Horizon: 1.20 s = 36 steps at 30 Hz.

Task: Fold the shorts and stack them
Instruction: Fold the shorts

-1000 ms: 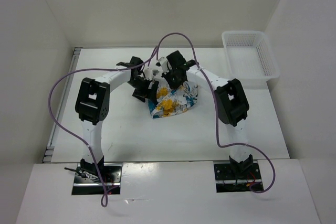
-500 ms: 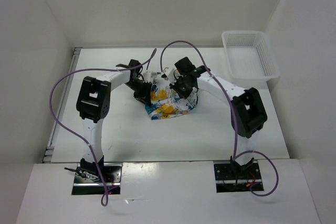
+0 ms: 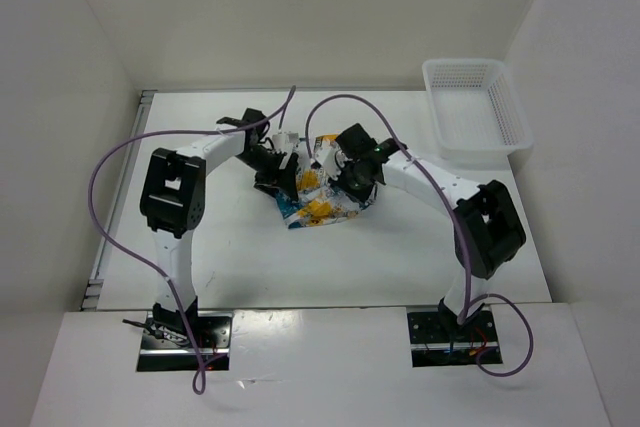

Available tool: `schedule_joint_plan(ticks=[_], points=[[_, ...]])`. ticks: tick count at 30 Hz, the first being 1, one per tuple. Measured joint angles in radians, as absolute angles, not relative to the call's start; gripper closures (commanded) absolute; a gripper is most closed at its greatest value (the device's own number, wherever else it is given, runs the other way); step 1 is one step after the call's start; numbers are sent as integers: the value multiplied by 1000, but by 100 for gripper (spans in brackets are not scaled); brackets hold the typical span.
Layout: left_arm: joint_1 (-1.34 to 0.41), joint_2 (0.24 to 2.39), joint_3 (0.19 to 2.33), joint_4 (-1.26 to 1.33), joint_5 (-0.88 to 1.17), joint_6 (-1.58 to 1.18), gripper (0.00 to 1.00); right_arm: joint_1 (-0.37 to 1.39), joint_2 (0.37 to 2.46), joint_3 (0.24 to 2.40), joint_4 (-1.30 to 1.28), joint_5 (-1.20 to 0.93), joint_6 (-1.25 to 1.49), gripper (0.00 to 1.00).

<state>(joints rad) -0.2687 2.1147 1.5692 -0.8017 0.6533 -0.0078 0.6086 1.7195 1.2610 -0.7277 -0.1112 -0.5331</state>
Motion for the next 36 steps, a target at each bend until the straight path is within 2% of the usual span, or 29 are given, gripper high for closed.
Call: schedule_joint_plan(ticks=[7,12,17,21,28,32,36], points=[[-260,2024,1626,-823,659,-7,19,609,1747,1489,-699,-188,-471,100],[-251,2042,1701,-810,601,-6,19,609,1897,1565,-621,-172,-416,100],[-249,2183,1885,-787,540,-6,19,609,2036,1566,-607,-141,-397,100],[-248,2302,1990,-773,513,-6,19,609,2065,1566,-598,-134,-382,100],[-257,2391,2037,-775,492,-6,19,610,2055,1544,-598,-168,-435,100],[-266,2408,2065,-779,471,-7,19,618,1989,1439,-626,-189,-500,100],[-268,2422,2089,-780,458,-8,25,638,1908,1333,-657,-197,-555,100]])
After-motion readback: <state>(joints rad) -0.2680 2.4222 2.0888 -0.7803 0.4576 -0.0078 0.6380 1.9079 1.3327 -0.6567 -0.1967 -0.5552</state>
